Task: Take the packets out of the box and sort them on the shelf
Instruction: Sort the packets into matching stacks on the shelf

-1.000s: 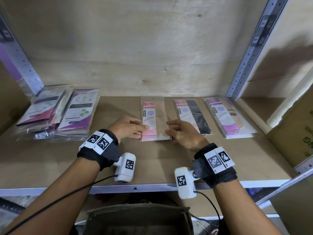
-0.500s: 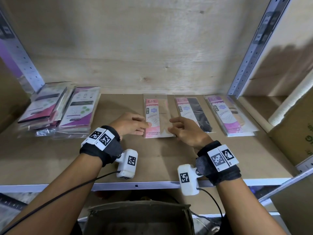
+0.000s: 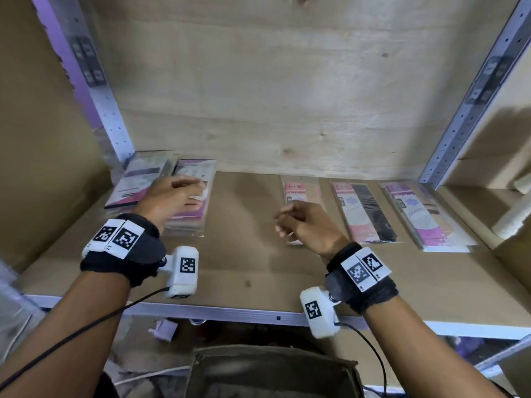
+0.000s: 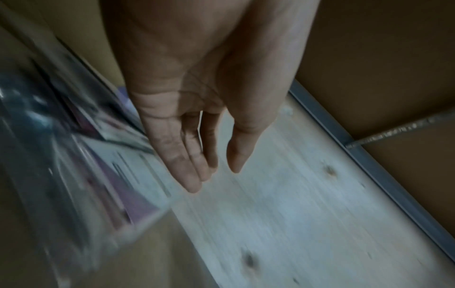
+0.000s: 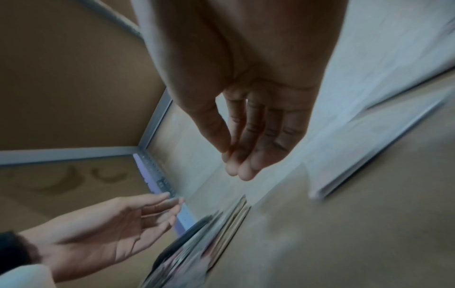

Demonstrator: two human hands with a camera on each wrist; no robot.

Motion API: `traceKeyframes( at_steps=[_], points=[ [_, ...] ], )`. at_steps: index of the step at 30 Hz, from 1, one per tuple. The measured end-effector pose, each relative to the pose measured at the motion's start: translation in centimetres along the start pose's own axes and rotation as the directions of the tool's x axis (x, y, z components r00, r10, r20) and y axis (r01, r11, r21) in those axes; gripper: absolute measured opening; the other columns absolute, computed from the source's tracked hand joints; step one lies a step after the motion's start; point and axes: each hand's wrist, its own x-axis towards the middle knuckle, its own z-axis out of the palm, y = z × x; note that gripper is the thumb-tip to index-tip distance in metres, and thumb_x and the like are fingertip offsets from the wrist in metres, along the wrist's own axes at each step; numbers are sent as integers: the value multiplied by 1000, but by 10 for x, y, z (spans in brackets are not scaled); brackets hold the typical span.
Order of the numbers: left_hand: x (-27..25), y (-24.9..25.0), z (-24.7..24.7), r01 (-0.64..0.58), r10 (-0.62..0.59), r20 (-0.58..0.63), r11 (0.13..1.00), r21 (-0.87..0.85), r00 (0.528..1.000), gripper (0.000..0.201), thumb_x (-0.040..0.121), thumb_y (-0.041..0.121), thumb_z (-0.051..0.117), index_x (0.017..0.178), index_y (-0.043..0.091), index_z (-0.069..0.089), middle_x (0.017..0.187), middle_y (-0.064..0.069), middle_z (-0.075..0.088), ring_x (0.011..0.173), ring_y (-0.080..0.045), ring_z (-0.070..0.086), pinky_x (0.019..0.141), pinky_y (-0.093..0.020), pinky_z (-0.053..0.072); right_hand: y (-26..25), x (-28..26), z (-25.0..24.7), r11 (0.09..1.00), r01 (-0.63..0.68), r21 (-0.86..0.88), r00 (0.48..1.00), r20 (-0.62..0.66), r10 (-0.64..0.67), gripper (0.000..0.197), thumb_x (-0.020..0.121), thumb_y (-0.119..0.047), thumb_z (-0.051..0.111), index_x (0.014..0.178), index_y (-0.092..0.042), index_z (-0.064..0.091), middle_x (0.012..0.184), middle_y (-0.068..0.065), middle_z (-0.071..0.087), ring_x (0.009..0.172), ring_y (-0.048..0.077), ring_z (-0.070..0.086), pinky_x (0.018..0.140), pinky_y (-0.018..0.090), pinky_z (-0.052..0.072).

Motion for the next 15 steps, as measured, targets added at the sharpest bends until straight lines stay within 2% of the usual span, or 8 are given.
traceKeyframes(
  at_steps=[3, 6, 9, 11, 13, 14, 15],
  points=[
    [-4, -2, -37, -21, 18, -123, 999, -24, 992, 11, 89, 14, 72, 94, 23, 72, 97, -7, 76, 76, -22, 76, 66, -20, 61, -15, 17, 38, 1000, -3, -2, 995, 98, 3, 17, 97, -4, 53, 106, 6, 61, 78, 12, 66, 65, 19, 59, 56, 22, 47],
    [-7, -6, -66, -23, 22, -214, 1000, -3, 977, 9, 90, 12, 71, 96, 18, 71, 88, -10, 74, 67, -18, 72, 60, -22, 60, -29, 40, 77, 999, -21, -34, 992, 125, 25, 17, 96, -5, 51, 108, 4, 60, 78, 11, 64, 64, 20, 60, 57, 24, 50],
    [-10, -8, -83, -27, 26, -234, 1000, -1, 972, 8, 89, 8, 71, 90, 16, 71, 80, -4, 72, 53, -8, 71, 48, -16, 54, -36, 68, 113, 997, -68, -38, 992, 102, 71, 6, 96, -12, 55, 96, -6, 55, 76, 11, 61, 64, 24, 59, 61, 33, 54],
    [-13, -11, -89, -30, 35, -227, 999, 28, 973, 11, 90, 9, 70, 86, 18, 69, 80, 0, 71, 51, -5, 70, 46, -13, 51, -36, 89, 134, 992, -98, -77, 991, 85, 104, 22, 93, -25, 62, 92, -4, 55, 76, 13, 61, 68, 28, 59, 68, 41, 58],
    [-15, -14, -93, -31, 51, -200, 994, 102, 978, 11, 91, 12, 69, 85, 21, 68, 80, 0, 72, 53, -3, 70, 47, -13, 51, -34, 105, 149, 973, -142, -181, 984, 85, 159, 51, 85, -41, 72, 107, 2, 56, 86, 15, 63, 78, 31, 65, 73, 45, 59],
    [-16, -16, -95, -33, 59, -188, 989, 143, 980, 11, 91, 13, 69, 85, 23, 67, 80, 1, 73, 55, -3, 71, 48, -14, 51, -33, 111, 154, 963, -168, -213, 976, 99, 192, 60, 80, -44, 77, 111, 2, 54, 89, 15, 65, 76, 30, 66, 68, 42, 59],
    [-17, -17, -97, -34, 68, -184, 983, 182, 981, 12, 91, 15, 69, 85, 25, 67, 78, 3, 73, 55, -2, 70, 49, -14, 51, -30, 116, 159, 957, -189, -220, 968, 123, 219, 60, 76, -42, 81, 109, 1, 56, 87, 15, 67, 68, 28, 66, 60, 37, 57]
  ],
)
